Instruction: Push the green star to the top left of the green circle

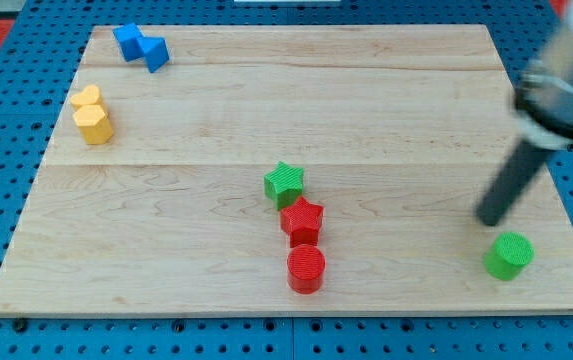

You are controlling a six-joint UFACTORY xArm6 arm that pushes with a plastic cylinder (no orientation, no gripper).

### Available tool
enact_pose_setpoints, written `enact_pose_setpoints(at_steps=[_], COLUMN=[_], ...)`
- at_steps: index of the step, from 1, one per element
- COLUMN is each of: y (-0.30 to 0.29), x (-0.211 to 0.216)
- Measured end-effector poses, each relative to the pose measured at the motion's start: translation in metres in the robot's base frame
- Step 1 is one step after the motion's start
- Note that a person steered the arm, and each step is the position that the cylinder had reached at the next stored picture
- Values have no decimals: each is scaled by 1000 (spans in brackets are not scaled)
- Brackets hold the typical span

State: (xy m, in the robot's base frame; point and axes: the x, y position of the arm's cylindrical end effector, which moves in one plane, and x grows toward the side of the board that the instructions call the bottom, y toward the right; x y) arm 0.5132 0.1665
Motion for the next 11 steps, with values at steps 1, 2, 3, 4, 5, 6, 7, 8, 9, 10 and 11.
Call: enact_pose_setpoints(at_steps=[1,2,3,4,5,6,7,8,9,10,11], y=[-131,-202,-227,-159,-147,-158,-75,-76,-159,-92,3], x=[-62,-79,-36,-24,-69,-108,-78,-69,-87,-39,-17])
